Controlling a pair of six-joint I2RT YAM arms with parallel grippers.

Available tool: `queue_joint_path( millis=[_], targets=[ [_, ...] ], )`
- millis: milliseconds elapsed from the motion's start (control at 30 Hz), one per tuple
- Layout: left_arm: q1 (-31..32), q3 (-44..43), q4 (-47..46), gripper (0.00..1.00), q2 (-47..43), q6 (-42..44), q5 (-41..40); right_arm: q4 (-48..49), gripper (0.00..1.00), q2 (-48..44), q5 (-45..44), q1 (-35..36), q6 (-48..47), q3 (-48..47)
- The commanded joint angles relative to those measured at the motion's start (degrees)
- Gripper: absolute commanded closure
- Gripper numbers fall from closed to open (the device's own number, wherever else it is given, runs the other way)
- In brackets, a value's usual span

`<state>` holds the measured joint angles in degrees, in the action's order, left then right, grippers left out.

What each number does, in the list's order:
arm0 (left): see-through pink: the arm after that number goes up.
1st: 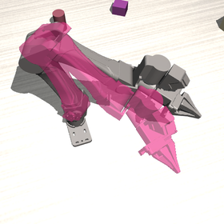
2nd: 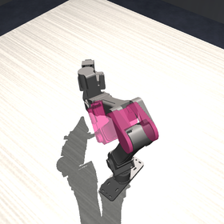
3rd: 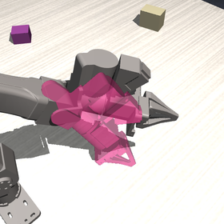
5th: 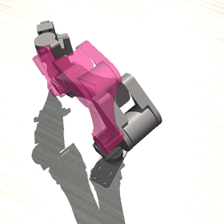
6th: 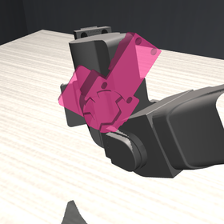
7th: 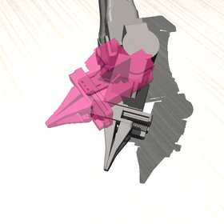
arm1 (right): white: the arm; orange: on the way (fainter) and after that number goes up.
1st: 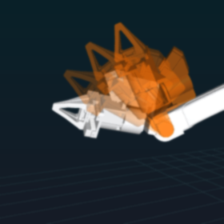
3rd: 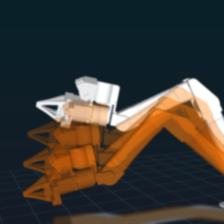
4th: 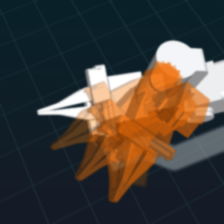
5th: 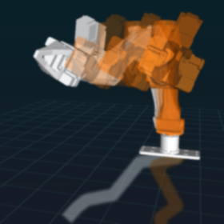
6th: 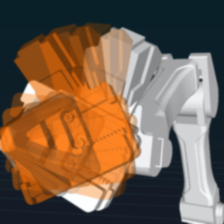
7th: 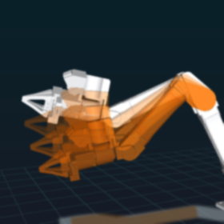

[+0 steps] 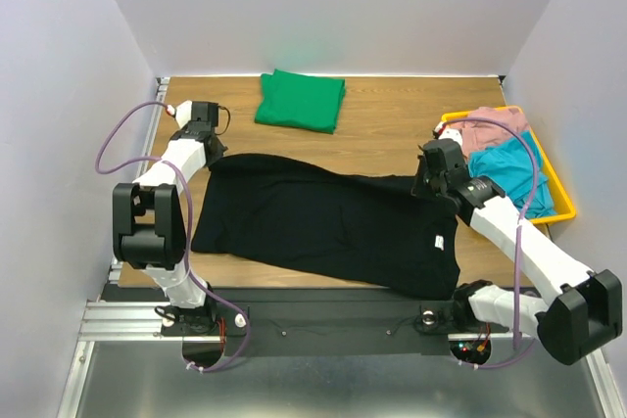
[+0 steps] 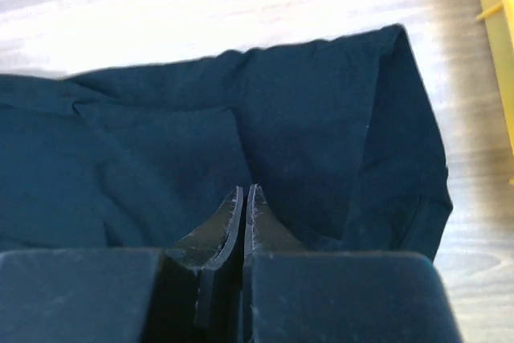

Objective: Fold and stack the t-shirts
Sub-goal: Fold the tshirt

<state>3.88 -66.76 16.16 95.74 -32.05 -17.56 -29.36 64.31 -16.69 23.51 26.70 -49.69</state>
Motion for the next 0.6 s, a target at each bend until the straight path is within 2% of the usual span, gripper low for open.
queue_joint_path(
  millis=[0,267,567],
  targets=[
    [-1.6,2.9,0.5,1.0,-5.4,-2.6,-3.4,-4.7,0.99,-3.1,-0.6,1.8,1.9,0.6],
    [-2.9,4.7,1.9,1.0,-5.7,-3.9,-5.1,-10.7,1.0,-6.7,1.5,3.5,4.2,1.9],
    [-3.0,5.4,1.3,1.0,-4.7,-4.3,-3.8,-14.1,0.99,-7.9,8.8,5.4,5.6,5.0]
  ],
)
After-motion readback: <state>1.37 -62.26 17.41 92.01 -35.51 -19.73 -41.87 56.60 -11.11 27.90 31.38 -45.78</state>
